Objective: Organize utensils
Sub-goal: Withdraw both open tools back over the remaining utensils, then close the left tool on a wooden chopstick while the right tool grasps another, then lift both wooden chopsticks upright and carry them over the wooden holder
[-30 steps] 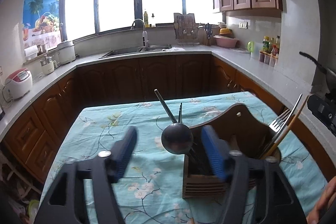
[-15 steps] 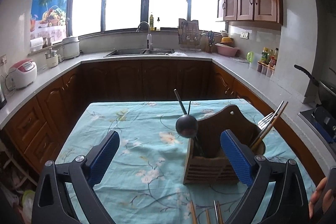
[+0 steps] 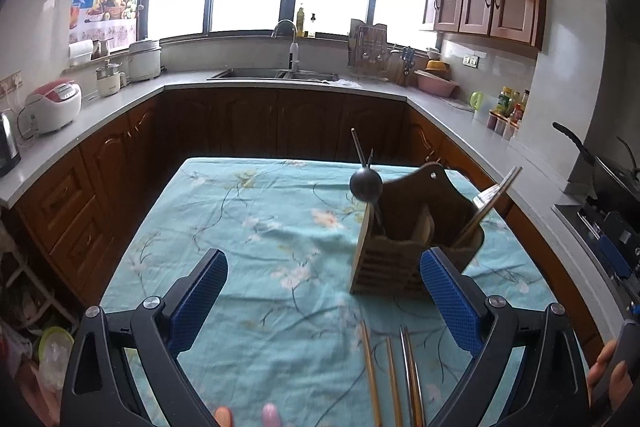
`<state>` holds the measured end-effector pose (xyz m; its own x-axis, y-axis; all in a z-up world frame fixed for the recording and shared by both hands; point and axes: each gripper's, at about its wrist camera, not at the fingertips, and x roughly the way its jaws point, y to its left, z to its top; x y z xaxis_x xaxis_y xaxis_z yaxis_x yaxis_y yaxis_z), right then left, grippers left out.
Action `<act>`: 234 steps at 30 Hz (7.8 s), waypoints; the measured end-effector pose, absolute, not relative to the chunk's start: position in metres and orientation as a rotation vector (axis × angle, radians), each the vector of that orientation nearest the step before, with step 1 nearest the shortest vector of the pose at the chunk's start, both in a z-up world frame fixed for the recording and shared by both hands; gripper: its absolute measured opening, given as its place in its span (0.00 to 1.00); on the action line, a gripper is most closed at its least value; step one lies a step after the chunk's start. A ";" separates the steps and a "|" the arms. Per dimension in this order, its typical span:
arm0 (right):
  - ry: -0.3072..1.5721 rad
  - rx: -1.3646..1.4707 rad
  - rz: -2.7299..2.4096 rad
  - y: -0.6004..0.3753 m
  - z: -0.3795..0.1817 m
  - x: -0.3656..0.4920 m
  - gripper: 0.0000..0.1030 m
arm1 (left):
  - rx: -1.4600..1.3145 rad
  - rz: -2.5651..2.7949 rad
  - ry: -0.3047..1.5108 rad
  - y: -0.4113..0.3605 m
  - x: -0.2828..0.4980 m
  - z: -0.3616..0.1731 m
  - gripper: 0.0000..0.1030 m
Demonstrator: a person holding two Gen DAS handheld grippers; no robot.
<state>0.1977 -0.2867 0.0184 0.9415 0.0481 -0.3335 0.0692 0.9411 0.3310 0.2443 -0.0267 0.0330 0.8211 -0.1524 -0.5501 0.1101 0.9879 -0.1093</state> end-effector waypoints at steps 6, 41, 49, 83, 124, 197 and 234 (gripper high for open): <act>0.368 0.342 -0.004 -0.280 0.016 0.177 1.00 | -0.095 -0.137 0.601 -0.014 0.208 0.030 0.95; 0.582 0.203 0.015 -0.237 -0.043 0.110 1.00 | -0.073 -0.154 0.767 -0.009 0.149 -0.012 0.95; 0.659 0.223 0.013 -0.238 -0.066 0.123 1.00 | -0.047 -0.153 0.814 -0.019 0.174 -0.025 0.95; 0.800 0.309 -0.037 -0.266 -0.119 0.201 0.84 | 0.008 -0.222 1.002 -0.075 0.337 -0.125 0.24; 1.026 0.155 -0.038 -0.256 -0.149 0.243 0.07 | -0.061 -0.323 1.031 -0.081 0.349 -0.116 0.20; 0.649 0.231 0.097 -0.226 0.005 0.160 0.05 | -0.181 -0.337 0.738 0.021 0.156 0.041 0.04; 0.428 0.214 0.058 -0.253 0.073 0.201 0.05 | -0.280 -0.326 0.466 0.025 0.226 0.083 0.04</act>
<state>0.2007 -0.2528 0.0731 0.9085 0.1009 -0.4056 -0.0113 0.9760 0.2176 0.2263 0.0253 0.0830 0.8437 -0.3673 -0.3914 0.2413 0.9109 -0.3346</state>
